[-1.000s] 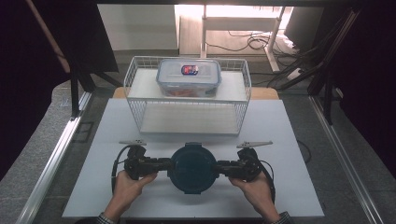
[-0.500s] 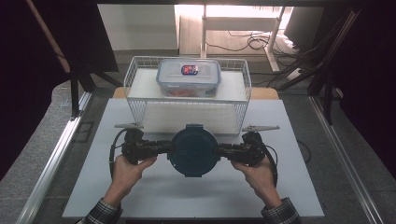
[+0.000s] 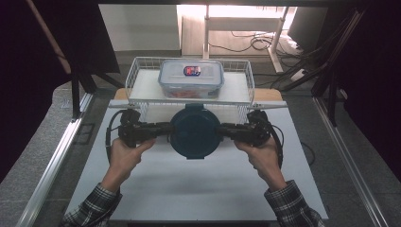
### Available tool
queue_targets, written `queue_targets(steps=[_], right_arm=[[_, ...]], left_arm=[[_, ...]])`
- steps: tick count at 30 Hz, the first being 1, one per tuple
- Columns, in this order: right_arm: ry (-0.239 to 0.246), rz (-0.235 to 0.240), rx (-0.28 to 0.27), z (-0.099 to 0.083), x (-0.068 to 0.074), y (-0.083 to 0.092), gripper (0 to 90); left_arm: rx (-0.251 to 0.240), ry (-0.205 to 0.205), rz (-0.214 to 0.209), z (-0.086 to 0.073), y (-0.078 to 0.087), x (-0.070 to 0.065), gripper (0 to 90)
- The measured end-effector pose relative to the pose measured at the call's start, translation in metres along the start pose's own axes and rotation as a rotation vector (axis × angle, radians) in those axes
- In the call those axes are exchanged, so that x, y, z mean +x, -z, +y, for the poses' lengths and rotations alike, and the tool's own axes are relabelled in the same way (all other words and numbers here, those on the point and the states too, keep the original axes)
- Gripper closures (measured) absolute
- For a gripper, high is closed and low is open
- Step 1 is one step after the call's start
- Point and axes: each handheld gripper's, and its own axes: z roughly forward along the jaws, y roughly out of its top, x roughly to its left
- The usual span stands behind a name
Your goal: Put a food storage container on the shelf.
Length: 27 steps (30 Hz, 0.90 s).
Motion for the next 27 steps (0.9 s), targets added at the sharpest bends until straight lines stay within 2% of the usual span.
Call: queue_targets(steps=[15, 23, 26, 27], right_arm=[[0.036, -0.001, -0.064, 0.072, 0.006, 0.007, 56.7], [0.046, -0.011, -0.098, 0.11, 0.011, 0.01, 56.8], [0.039, -0.009, -0.109, 0.122, 0.01, 0.01, 56.9], [0.039, -0.01, -0.111, 0.125, 0.01, 0.009, 56.9]], left_arm=[[-0.052, -0.04, 0.002, 0.07, 0.017, -0.003, 57.7], [-0.088, -0.047, -0.002, 0.106, 0.024, -0.001, 57.4], [-0.091, -0.044, -0.006, 0.114, 0.025, 0.001, 57.5], [-0.092, -0.039, -0.01, 0.122, 0.026, 0.003, 57.5]])
